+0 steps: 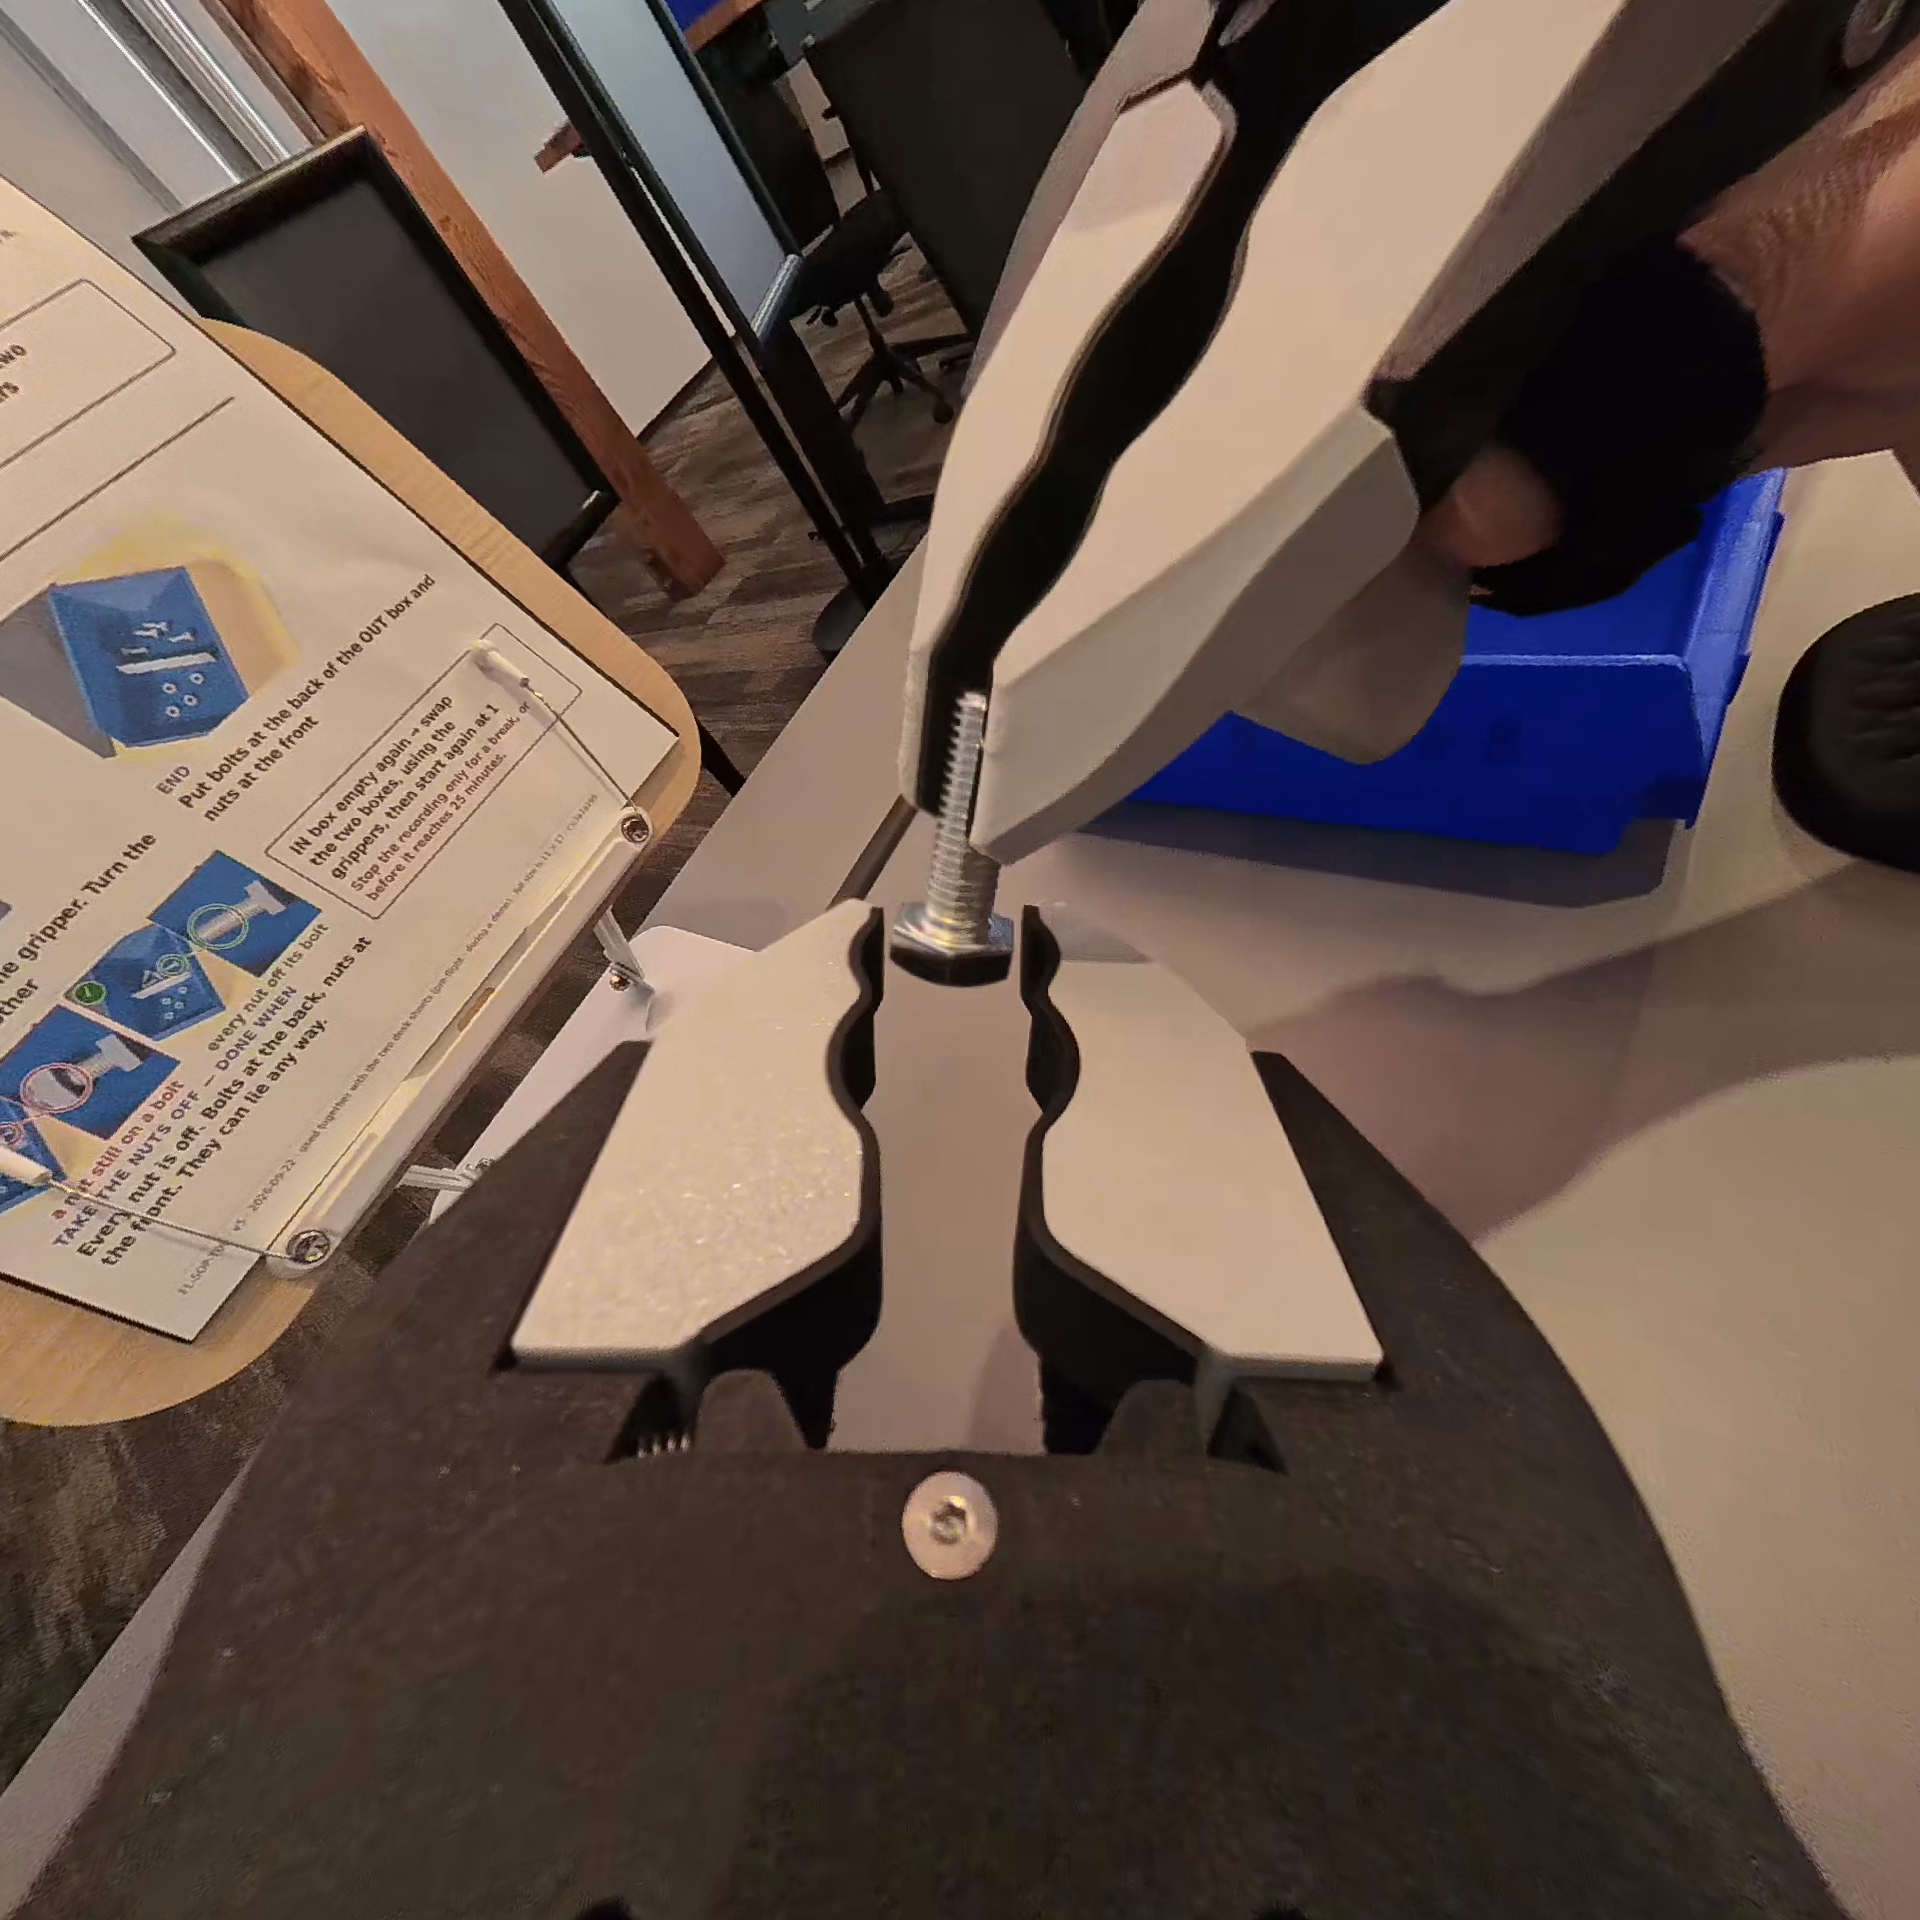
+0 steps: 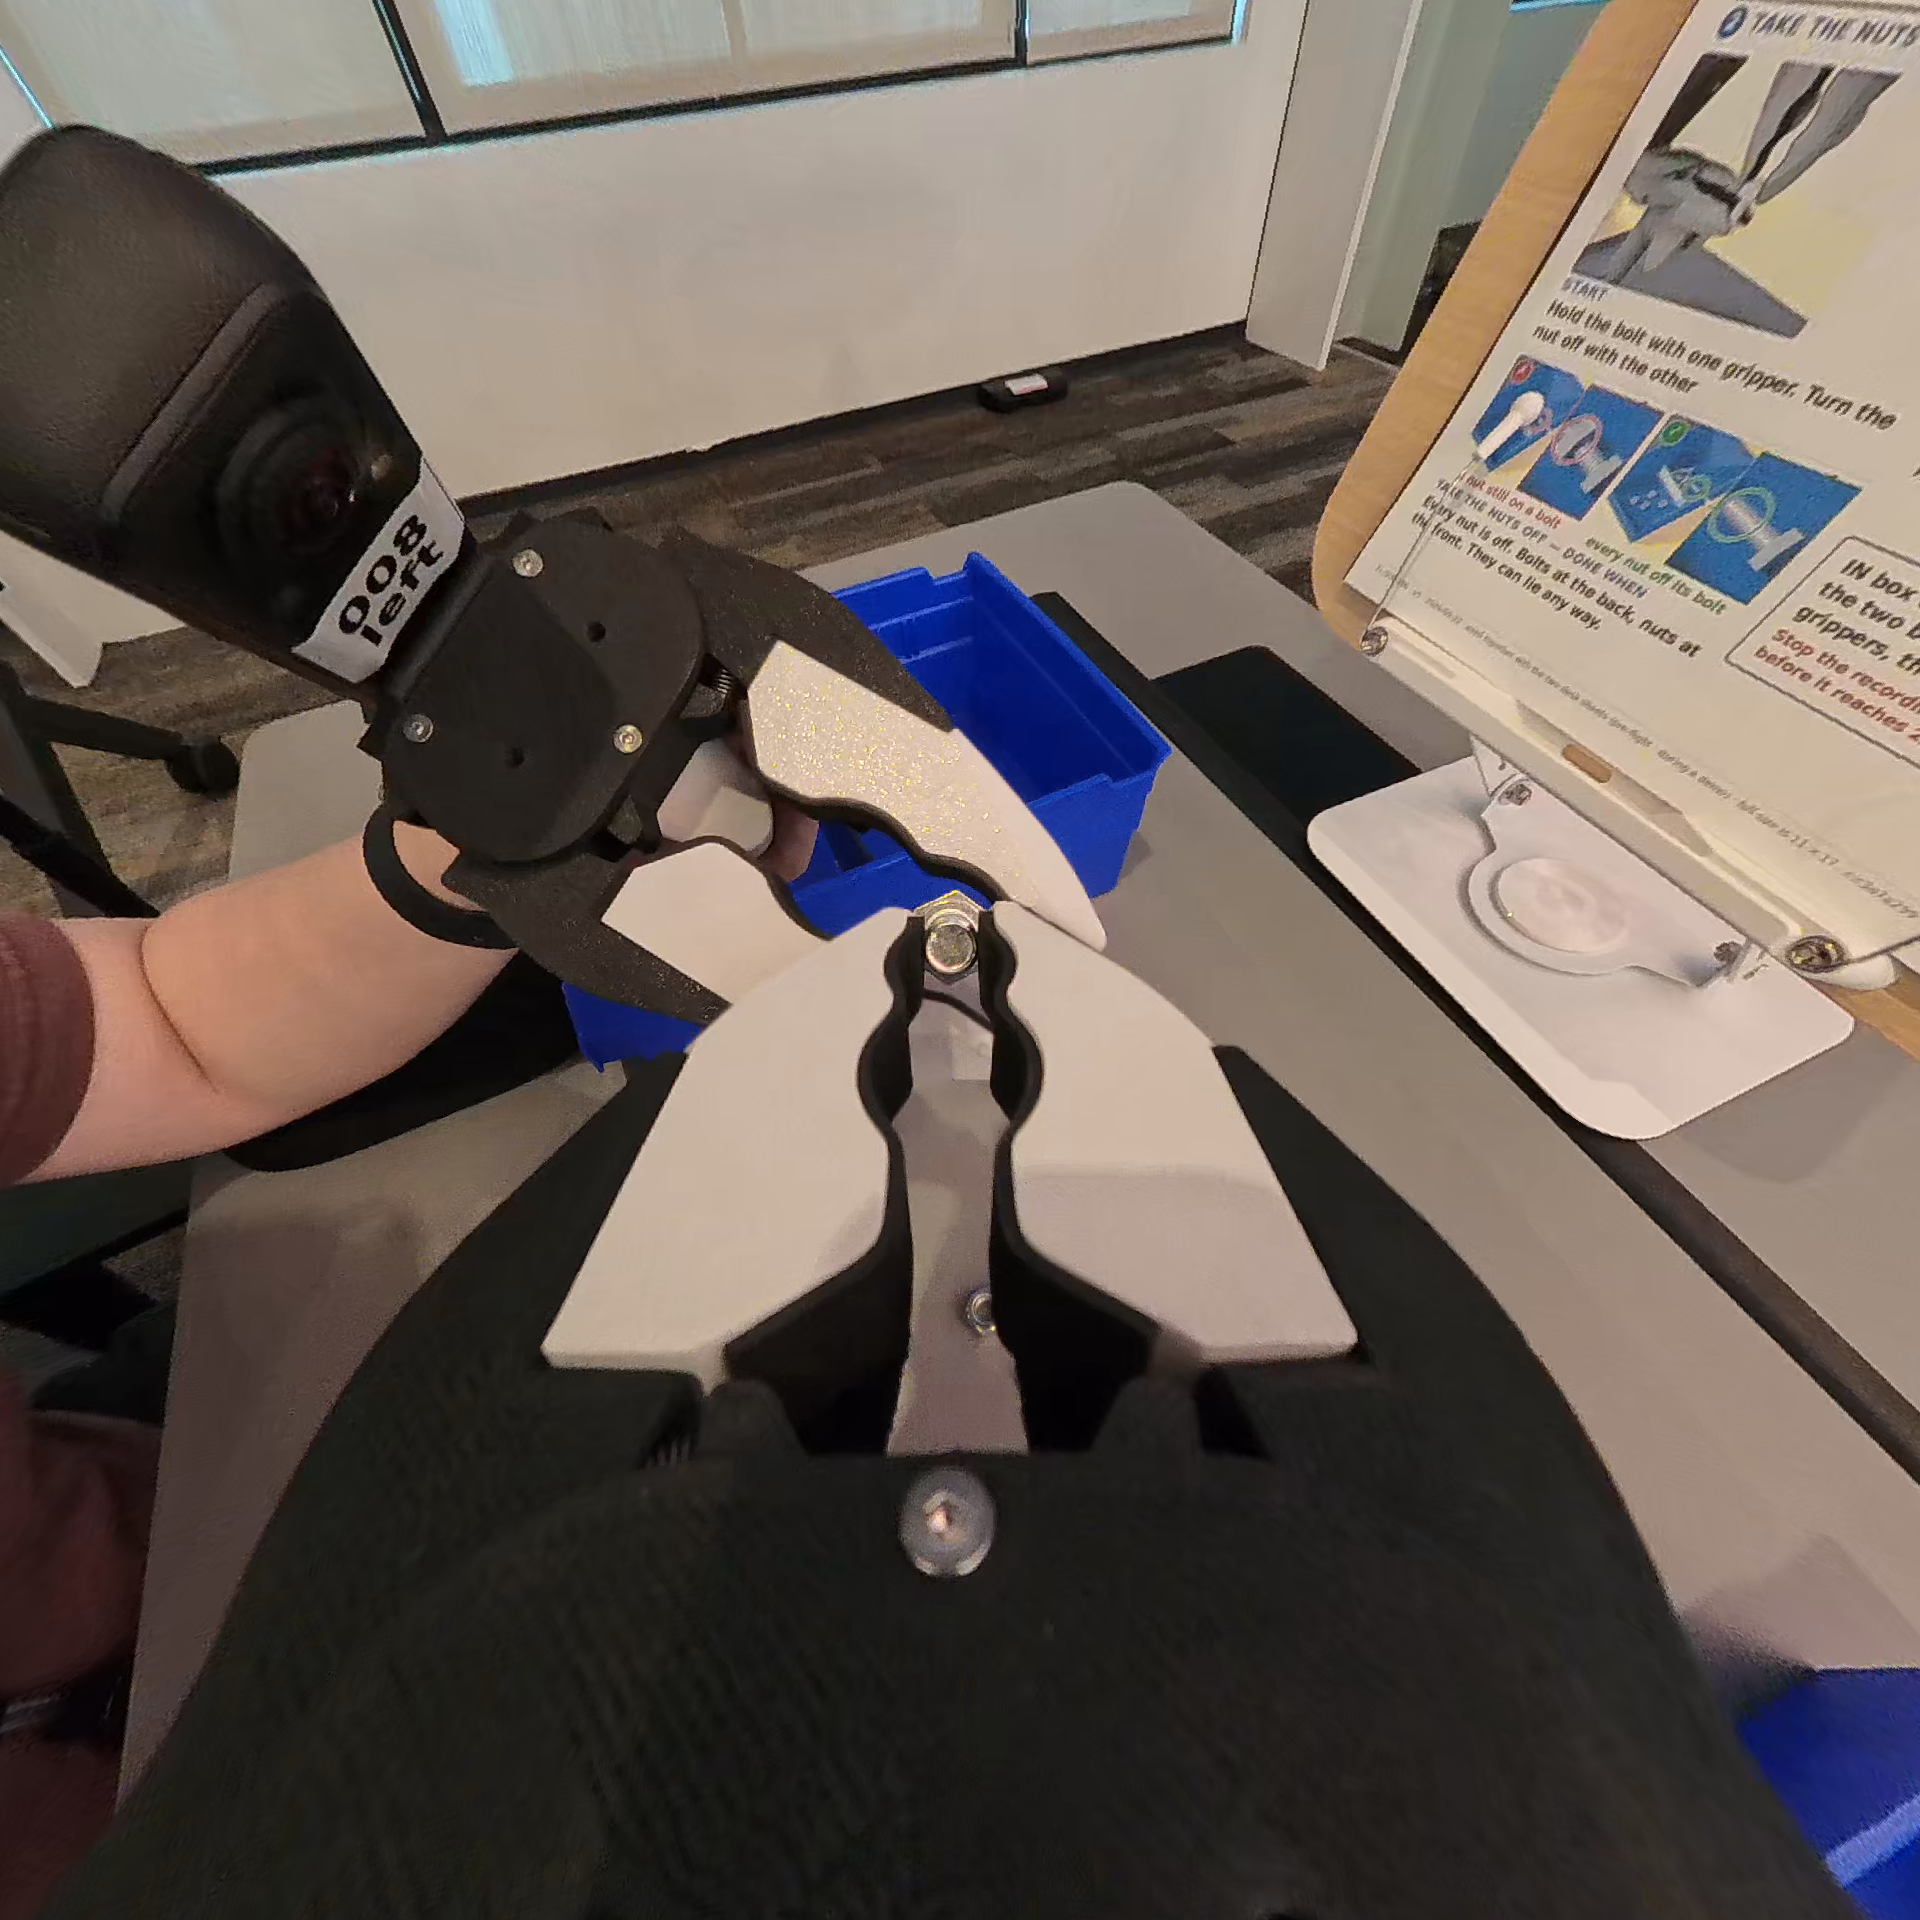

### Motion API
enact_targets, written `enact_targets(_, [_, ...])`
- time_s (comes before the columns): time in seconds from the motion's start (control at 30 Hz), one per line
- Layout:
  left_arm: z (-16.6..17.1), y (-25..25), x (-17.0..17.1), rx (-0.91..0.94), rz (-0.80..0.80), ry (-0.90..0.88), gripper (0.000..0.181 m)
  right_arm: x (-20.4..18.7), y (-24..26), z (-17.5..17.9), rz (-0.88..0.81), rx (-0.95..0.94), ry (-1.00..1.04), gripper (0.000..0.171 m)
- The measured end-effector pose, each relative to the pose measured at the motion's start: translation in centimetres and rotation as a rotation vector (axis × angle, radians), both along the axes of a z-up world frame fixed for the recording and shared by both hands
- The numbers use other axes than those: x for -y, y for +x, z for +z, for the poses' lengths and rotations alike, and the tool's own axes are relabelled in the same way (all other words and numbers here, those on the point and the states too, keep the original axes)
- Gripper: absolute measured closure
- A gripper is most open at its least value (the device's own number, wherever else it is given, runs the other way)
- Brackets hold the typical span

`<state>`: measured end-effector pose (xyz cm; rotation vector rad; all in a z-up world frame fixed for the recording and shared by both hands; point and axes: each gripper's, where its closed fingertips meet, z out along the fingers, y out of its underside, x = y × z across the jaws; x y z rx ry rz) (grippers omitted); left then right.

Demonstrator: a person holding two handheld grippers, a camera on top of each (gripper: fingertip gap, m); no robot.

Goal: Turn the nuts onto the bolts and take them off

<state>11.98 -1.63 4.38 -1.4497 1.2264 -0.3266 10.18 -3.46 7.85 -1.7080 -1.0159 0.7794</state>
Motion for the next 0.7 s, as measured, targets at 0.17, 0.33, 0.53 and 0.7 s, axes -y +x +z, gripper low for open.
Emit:
enact_targets(0.17, [-0.1, 0.2, 0.2, 0.001, -0.016, 0.0, 0.164, 0.1, 0.0, -0.3, 0.002, 0.033, 0.004, 0.161])
enact_targets(0.33, [-0.4, 0.4, 0.4, -0.006, -0.035, -0.009, 0.164, 0.3, 0.2, -0.5, 0.022, 0.063, 0.014, 0.161])
enact_targets(0.53, [-0.7, 0.7, 0.5, -0.015, -0.04, -0.029, 0.164, 0.3, 0.3, -0.9, 0.033, 0.077, 0.007, 0.161])
enact_targets(0.7, [-0.7, 1.1, 0.4, 0.035, -0.051, -0.05, 0.166, 0.2, 0.4, -0.8, 0.034, 0.068, -0.001, 0.161])
